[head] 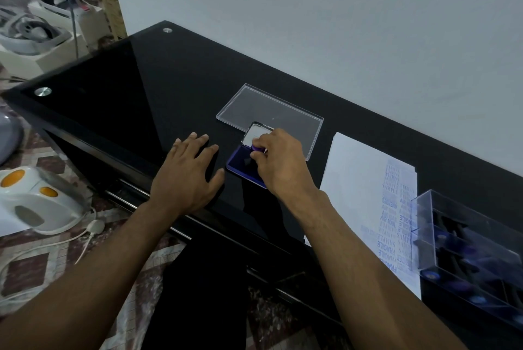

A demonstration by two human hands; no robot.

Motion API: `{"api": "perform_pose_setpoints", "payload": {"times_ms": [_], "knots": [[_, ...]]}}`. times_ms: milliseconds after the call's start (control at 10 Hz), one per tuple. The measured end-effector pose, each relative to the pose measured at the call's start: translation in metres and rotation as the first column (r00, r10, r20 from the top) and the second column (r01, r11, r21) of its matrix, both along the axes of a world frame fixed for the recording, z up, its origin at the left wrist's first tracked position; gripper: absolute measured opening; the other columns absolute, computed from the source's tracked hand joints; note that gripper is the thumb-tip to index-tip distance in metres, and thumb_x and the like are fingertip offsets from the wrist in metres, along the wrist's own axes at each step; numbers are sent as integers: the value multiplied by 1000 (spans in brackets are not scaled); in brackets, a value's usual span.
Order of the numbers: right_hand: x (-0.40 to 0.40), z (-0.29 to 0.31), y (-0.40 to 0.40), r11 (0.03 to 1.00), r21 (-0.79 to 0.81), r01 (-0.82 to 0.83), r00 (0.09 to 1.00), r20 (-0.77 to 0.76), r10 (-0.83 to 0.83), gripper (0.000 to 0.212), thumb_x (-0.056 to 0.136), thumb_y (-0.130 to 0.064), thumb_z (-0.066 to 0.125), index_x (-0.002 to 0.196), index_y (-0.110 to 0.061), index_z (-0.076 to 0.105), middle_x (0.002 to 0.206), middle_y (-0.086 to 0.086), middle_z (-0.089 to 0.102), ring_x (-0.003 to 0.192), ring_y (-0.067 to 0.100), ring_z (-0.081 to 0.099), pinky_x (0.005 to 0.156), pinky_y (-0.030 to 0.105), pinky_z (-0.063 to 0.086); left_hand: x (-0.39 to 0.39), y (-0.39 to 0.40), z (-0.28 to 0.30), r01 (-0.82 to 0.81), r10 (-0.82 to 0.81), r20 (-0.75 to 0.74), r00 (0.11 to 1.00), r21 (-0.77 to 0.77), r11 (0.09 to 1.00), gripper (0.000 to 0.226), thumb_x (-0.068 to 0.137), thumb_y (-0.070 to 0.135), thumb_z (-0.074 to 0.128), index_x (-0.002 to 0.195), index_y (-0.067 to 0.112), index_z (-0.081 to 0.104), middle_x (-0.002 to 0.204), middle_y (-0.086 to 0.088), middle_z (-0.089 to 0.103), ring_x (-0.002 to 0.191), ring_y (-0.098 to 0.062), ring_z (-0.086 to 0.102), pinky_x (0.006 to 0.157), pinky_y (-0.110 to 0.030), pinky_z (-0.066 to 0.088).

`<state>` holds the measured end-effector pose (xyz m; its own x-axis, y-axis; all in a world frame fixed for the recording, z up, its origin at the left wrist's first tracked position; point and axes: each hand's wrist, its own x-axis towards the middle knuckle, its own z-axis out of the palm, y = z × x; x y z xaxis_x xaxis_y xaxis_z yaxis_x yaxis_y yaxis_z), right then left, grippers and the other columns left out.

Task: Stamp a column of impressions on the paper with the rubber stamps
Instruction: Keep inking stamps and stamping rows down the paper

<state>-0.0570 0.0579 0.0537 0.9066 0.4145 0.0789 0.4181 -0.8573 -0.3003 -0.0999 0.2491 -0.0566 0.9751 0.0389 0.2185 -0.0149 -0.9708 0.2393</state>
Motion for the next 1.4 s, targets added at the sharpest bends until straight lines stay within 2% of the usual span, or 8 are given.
{"api": "perform_pose_setpoints", "payload": {"times_ms": [200, 300, 400, 600, 900, 1100, 1200, 1400], "knots": [[-2, -1, -3, 999, 50, -13, 999, 32, 11, 19, 99, -23, 55, 107, -17, 72, 108, 0, 63, 84, 2, 44, 73, 12, 31, 0, -1, 1, -3, 3, 0, 1000, -4, 1000, 73, 92, 64, 31, 146, 18, 49, 157, -10, 39, 151, -28, 25, 125, -49, 16], [-4, -1, -5, 993, 114, -5, 999, 32, 1, 20, 97, -22, 59, 110, -16, 74, 110, 1, 64, 86, 2, 48, 75, 8, 32, 0, -1, 2, -5, 5, 1, 1000, -7, 1000, 73, 92, 64, 30, 146, 18, 49, 157, -10, 39, 151, -28, 25, 125, -49, 15], [-4, -2, -5, 991, 135, 6, 1000, 25, -9, 22, 95, -22, 64, 114, -16, 73, 117, 1, 64, 97, 8, 56, 84, 14, 38, 0, -2, 1, -9, 8, -3, 1000, -9, 1000, 73, 92, 64, 30, 146, 18, 49, 157, -10, 39, 151, -28, 24, 125, -49, 15], [-2, -1, -5, 996, 93, -13, 1000, 21, 11, 22, 100, -24, 55, 113, -18, 72, 114, 0, 63, 87, 0, 44, 80, 12, 31, 0, -2, 2, -9, 9, -4, 1000, -9, 1000, 73, 92, 64, 29, 146, 19, 49, 157, -10, 39, 151, -28, 24, 125, -49, 15], [-1, -2, -6, 989, 145, 3, 1000, 16, -6, 17, 91, -22, 68, 106, -17, 75, 107, -2, 64, 84, 3, 48, 80, 18, 42, 0, -2, 2, -12, 12, -14, 1000, -16, 1000, 75, 91, 66, 27, 147, 20, 47, 158, -9, 38, 152, -27, 23, 125, -49, 15], [-4, 1, -5, 987, 162, -14, 1000, -9, 16, 20, 99, -18, 58, 109, -12, 74, 108, 1, 65, 69, -1, 43, 67, -5, 32, 0, -1, 2, -13, 13, -7, 1000, -12, 1000, 74, 92, 64, 29, 146, 19, 49, 158, -9, 38, 152, -27, 23, 125, -49, 14], [-5, 0, -5, 986, 169, -14, 1000, -12, 17, 21, 100, -18, 56, 111, -12, 73, 110, 3, 66, 73, 0, 45, 68, -5, 32, 0, -1, 1, -12, 12, -9, 1000, -14, 1000, 73, 92, 64, 30, 146, 19, 49, 158, -9, 38, 152, -27, 23, 125, -48, 14], [-5, -2, -6, 983, 182, -1, 1000, -6, 2, 22, 99, -19, 57, 114, -12, 72, 115, 4, 65, 88, 1, 49, 82, 12, 36, 0, -1, 1, -15, 15, -6, 1000, -10, 1000, 73, 92, 64, 29, 147, 19, 49, 158, -9, 38, 152, -27, 23, 125, -48, 14]]}}
